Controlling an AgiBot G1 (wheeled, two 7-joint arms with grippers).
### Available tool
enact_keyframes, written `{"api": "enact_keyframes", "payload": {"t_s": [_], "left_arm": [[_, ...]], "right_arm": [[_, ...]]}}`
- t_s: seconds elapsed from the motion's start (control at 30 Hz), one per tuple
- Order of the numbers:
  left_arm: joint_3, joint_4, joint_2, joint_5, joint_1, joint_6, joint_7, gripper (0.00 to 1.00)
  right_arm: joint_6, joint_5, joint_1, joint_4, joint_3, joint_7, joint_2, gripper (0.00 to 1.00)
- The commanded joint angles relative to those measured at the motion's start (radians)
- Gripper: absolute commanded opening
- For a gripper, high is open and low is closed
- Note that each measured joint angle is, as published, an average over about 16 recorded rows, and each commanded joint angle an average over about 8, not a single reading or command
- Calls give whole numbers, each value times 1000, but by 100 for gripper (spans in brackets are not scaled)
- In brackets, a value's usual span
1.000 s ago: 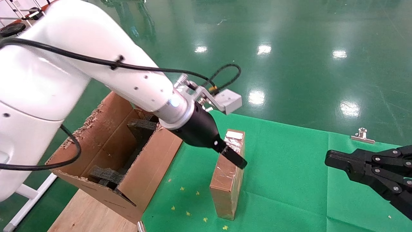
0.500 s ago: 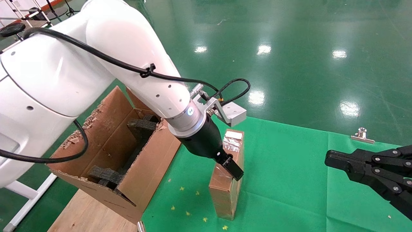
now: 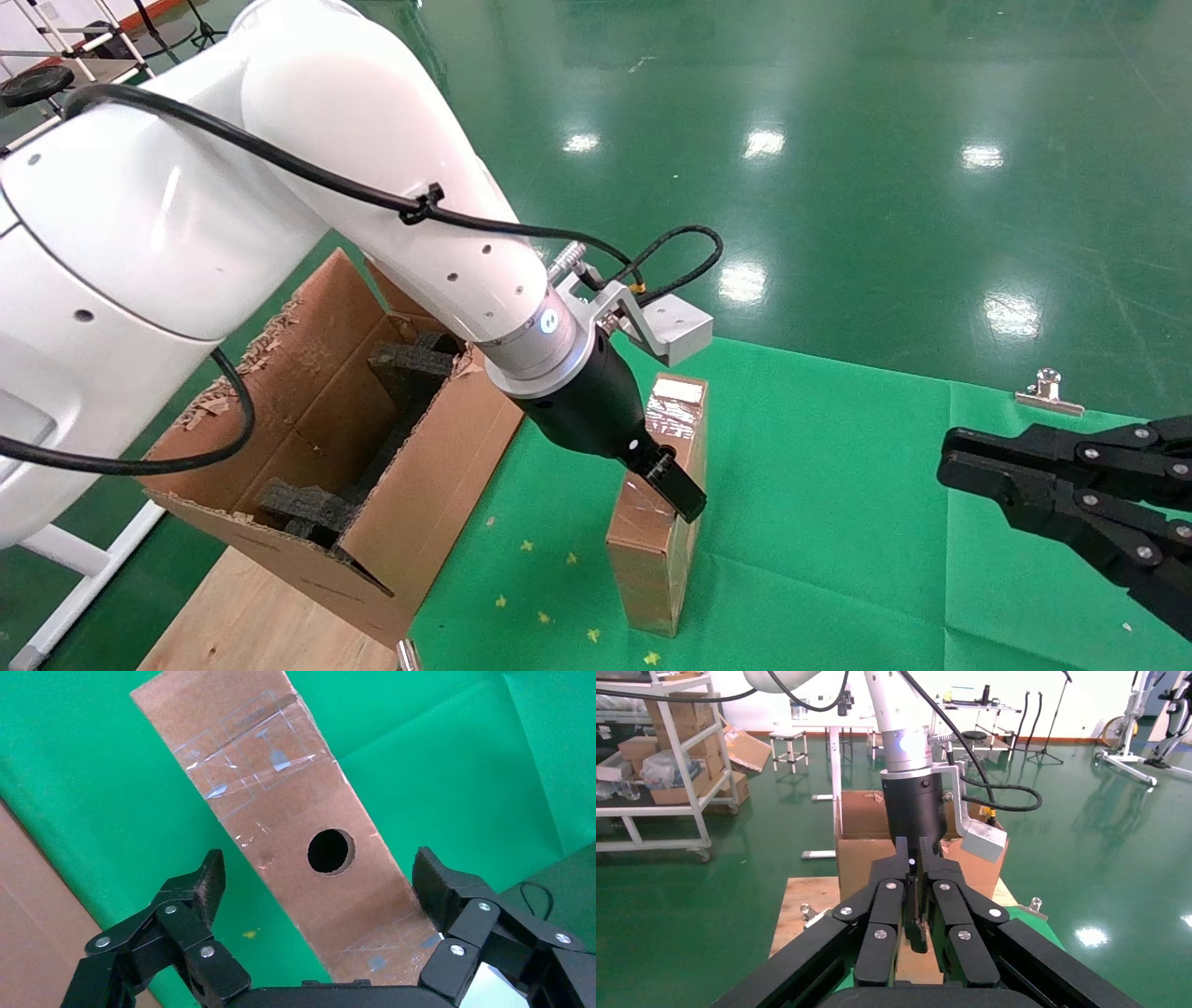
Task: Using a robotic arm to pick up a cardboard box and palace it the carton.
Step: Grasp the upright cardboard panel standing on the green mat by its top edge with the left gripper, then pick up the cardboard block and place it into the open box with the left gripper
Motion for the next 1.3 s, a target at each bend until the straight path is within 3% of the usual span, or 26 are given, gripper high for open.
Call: {"api": "enact_keyframes", "payload": {"t_s": [0.03, 0.83, 1.03, 1.3], "left_arm": [[-3, 0, -1, 0, 2, 0, 0, 0], [-3, -37, -25, 3, -12, -27, 29, 0], [-41, -69, -101, -26, -53, -64, 109, 0], [-148, -38, -271, -81, -138, -136, 304, 0]], "right_arm": [[0, 0, 0, 0, 0, 0, 0, 100], [0, 0, 0, 0, 0, 0, 0, 100], [0, 0, 0, 0, 0, 0, 0, 100], [0, 0, 0, 0, 0, 0, 0, 100]]}}
